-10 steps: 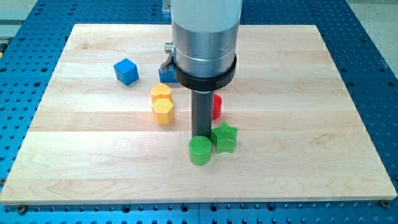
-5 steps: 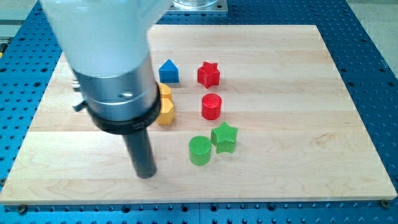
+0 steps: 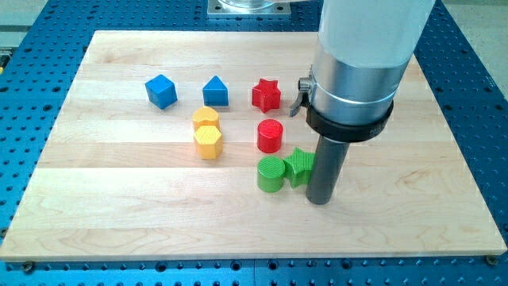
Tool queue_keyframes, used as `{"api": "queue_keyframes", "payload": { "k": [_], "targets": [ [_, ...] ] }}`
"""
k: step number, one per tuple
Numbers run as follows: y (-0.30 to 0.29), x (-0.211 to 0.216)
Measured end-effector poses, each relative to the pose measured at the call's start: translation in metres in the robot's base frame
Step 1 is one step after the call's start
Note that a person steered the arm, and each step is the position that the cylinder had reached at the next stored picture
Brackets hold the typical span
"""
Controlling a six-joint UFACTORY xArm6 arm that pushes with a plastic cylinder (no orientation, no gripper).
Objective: Place the green circle closer to the green star
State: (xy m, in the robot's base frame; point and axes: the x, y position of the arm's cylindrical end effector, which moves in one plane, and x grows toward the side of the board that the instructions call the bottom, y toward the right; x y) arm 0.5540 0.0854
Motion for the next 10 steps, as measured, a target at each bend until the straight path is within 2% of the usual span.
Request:
{"api": "queue_keyframes", "payload": {
  "k": [2,3,4,6,10],
  "targets": [
    [-0.097,0.035],
    [-0.167,0.035],
    [-0.192,0.020],
    [-0.145,0.012],
    [-0.128,-0.002]
  ]
}}
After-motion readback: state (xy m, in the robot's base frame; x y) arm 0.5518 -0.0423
